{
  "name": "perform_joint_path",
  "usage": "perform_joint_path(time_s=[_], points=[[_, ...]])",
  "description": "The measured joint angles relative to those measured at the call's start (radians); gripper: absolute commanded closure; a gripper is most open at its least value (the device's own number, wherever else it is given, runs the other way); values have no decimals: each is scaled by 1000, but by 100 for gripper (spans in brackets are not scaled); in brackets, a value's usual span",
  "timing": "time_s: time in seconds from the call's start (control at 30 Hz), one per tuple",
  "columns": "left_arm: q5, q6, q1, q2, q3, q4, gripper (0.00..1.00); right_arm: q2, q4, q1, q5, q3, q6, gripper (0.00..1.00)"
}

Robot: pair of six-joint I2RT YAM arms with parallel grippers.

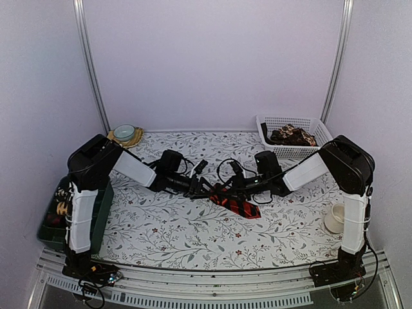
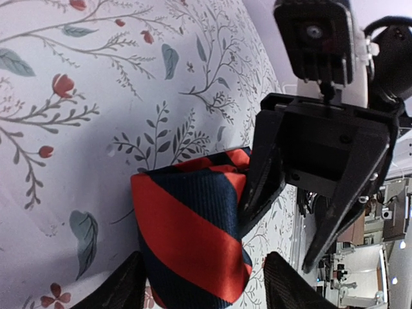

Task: Roll the ties
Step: Roll the tie at the center of the board.

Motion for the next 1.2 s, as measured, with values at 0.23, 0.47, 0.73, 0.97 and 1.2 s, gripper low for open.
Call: perform_joint_path(time_s=[0.23,0.47,0.73,0.97,1.2], points=[[-18,-27,-5,11,0,8,63,0,4,-3,-1,-4,0,58],[-35,-44,-6,11,0,6,77,0,1,-3,3,-3,-4,53],[-57,-60,-8,2,0,-4,74,-12,-46,-2,-5,18,-37,37],[-98,-68,-16,-27,-10,-26,56,-114,-289,-2,88,39,-156,26],[-115,-71,-16,-39,-18,-35,42,-224,-490,13,303,71,-401,12]])
